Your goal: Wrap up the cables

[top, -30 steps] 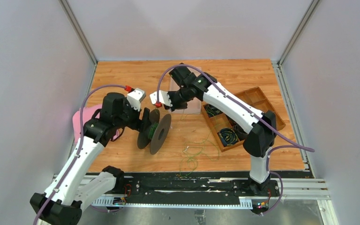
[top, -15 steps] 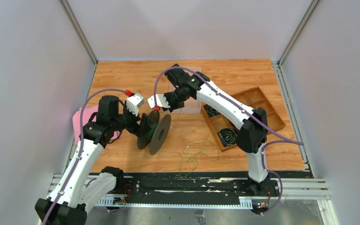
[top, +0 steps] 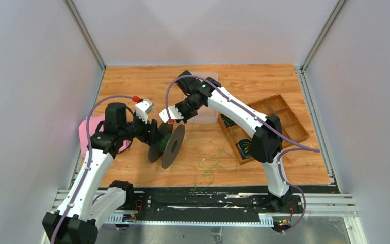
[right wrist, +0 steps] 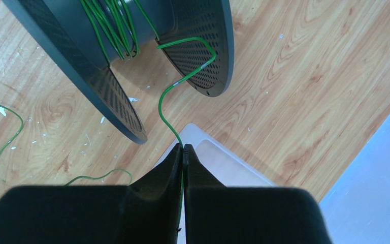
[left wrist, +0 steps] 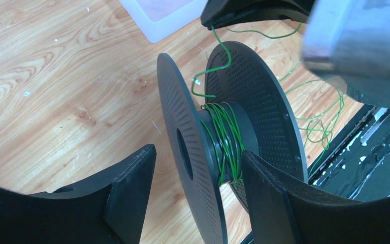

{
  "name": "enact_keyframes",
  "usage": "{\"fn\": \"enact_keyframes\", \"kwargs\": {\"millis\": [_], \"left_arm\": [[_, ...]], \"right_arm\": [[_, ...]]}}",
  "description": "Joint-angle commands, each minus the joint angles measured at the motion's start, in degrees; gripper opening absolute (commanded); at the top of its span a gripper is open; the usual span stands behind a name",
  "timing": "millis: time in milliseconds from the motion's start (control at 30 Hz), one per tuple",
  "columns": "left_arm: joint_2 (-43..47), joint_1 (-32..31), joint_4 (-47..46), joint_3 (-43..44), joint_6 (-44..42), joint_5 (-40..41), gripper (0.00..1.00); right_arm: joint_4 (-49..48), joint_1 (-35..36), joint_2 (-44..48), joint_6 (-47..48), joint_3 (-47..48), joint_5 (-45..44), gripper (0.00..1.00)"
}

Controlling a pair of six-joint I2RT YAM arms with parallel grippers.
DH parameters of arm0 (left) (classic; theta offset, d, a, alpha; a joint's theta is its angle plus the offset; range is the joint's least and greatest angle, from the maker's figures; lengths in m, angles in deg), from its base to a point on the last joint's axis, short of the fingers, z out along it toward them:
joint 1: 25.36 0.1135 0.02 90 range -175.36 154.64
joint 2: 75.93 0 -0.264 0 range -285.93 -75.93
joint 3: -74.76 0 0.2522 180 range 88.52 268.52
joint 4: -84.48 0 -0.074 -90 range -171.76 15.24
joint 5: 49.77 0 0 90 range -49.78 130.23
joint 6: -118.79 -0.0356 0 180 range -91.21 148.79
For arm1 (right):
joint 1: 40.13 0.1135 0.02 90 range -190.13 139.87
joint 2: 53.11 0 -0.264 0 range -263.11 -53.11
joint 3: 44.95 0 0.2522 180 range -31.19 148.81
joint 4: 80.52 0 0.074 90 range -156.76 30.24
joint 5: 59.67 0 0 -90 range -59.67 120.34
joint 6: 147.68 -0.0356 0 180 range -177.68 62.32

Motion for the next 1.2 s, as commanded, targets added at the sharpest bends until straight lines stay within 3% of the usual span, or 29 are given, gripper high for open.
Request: {"fn": "enact_keyframes", "kwargs": {"millis": [0,500,733,1167], "left_arm": [[-0.64,1.52,-4.81,-1.67,5.06,-1.51,0.65],[-2.19,1.56,-10.79,-4.31,10.90,-2.71,0.65],[-2.68,1.48,-12.19,-5.17,11.06,-1.58,0.57],[-2.69,-2.40,-12.18,-4.65,7.80,6.13,0.54]], "right_arm": [[2.74,0.84,-1.04,2.16,1.82,3.44,0.01],[2.53,1.01,-2.59,2.12,0.01,7.55,0.01],[2.47,1.12,-3.07,1.53,-0.46,8.65,0.01],[1.67,1.31,-3.42,0.80,-1.78,8.98,0.01]]}}
